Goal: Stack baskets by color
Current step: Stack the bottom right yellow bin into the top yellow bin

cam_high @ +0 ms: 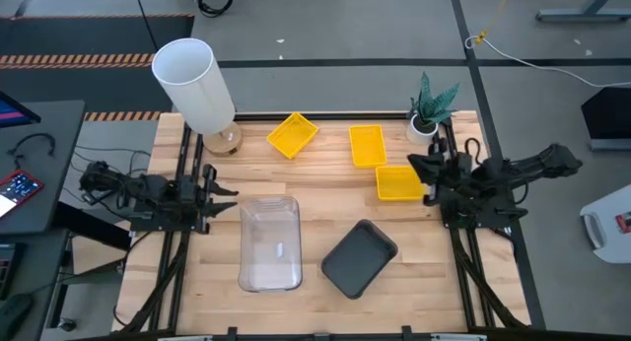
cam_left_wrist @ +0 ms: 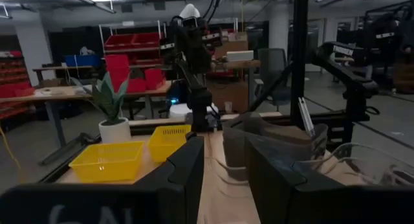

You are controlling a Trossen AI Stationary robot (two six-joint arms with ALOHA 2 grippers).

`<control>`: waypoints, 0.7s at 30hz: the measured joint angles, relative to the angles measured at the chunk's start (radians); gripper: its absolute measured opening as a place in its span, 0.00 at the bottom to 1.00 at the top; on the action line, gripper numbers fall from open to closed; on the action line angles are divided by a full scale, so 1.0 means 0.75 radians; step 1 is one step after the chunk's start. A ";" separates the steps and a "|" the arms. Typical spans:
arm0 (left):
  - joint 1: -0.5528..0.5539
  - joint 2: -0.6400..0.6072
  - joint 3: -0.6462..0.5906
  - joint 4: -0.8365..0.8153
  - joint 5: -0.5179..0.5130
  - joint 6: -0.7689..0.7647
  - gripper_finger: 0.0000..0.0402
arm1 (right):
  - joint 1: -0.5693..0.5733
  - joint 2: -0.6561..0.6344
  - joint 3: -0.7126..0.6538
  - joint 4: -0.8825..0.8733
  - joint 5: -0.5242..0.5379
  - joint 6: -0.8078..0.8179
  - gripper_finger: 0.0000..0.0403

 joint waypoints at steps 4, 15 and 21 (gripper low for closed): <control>0.000 -0.033 0.000 0.007 -0.017 0.045 0.29 | 0.000 0.164 0.129 -0.109 0.125 0.013 0.06; 0.061 -0.034 0.000 0.018 -0.073 0.164 0.29 | -0.151 0.385 0.495 -0.891 0.245 0.456 0.04; 0.143 -0.032 0.000 0.015 0.095 0.050 0.29 | -0.258 0.512 0.651 -1.176 0.083 0.657 0.03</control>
